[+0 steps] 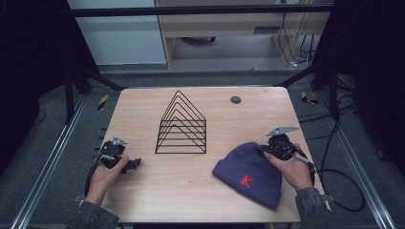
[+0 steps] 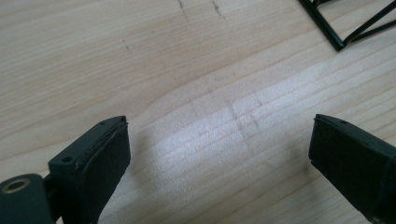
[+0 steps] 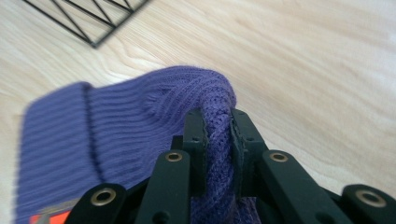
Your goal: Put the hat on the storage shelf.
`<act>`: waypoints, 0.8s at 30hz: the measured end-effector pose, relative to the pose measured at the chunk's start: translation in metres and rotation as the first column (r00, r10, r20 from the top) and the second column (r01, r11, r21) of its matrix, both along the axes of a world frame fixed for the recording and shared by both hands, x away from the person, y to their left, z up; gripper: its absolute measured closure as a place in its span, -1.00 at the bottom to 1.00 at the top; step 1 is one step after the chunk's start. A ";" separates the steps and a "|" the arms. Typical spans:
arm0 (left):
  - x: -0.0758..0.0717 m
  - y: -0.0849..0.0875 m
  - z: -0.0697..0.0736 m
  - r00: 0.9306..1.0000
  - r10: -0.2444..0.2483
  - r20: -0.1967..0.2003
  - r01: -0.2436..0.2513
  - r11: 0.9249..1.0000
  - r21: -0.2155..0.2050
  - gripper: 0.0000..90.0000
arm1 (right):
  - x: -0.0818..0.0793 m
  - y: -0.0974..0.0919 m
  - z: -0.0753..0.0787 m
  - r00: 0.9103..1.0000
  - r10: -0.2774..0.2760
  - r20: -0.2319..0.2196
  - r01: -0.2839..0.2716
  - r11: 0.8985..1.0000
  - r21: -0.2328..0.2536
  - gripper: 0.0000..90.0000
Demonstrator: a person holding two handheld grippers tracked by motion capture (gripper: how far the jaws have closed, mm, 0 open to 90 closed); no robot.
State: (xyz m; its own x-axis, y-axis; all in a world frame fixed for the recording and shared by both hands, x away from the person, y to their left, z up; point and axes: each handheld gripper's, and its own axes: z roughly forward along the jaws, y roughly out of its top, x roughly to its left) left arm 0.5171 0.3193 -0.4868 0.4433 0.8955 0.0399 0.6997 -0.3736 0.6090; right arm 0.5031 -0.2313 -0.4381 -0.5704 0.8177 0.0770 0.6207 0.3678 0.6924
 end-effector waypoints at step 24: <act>-0.012 -0.002 0.026 0.985 -0.029 0.171 0.051 0.991 -0.127 -0.78 | -0.038 0.047 0.101 0.950 0.189 0.248 -0.196 0.981 0.002 0.76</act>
